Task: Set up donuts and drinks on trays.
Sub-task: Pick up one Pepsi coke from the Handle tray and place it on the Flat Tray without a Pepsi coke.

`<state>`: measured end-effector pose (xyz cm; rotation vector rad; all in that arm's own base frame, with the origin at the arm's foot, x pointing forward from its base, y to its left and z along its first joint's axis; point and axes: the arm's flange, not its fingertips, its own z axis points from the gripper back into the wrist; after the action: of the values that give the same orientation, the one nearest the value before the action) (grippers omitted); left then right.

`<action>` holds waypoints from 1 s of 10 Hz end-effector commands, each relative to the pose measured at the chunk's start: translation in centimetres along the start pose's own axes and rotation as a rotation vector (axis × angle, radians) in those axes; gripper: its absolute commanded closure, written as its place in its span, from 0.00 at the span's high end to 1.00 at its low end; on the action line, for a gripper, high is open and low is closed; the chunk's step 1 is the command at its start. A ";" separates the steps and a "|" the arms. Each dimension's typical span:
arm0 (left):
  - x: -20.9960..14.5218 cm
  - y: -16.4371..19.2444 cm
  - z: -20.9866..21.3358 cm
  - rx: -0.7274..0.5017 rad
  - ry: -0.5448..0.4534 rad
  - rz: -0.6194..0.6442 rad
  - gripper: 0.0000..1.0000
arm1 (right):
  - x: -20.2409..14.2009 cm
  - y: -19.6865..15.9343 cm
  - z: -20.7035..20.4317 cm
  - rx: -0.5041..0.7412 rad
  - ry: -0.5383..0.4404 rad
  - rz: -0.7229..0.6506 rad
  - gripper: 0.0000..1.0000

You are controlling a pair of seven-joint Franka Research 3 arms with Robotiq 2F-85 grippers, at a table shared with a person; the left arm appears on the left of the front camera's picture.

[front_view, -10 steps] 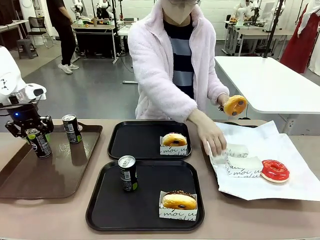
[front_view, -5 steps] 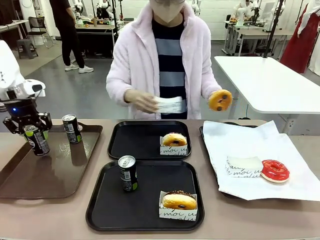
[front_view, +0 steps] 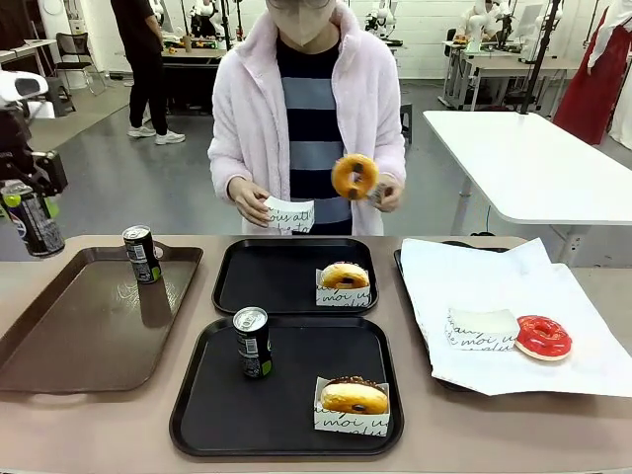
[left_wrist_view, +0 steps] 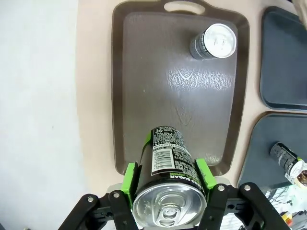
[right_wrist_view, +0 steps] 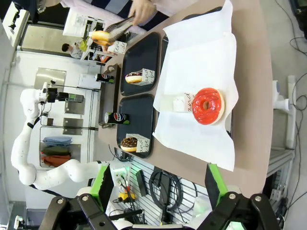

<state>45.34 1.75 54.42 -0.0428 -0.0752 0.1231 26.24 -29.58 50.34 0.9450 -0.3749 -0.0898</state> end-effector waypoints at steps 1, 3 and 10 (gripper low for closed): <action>0.4 -0.1 -1.2 0.005 0.019 -0.002 0.04 | 0.2 0.0 0.0 0.026 -0.021 0.014 1.00; -0.1 0.0 0.0 0.000 0.001 0.000 0.59 | 0.2 0.0 0.0 0.026 -0.021 0.014 1.00; -1.0 -13.3 -1.4 -0.112 -0.033 -0.244 0.59 | 0.2 0.0 0.0 0.026 -0.021 0.014 1.00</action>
<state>45.41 -11.22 53.85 -0.1139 -0.1194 -0.0981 26.25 -29.56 50.35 0.9453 -0.3744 -0.0891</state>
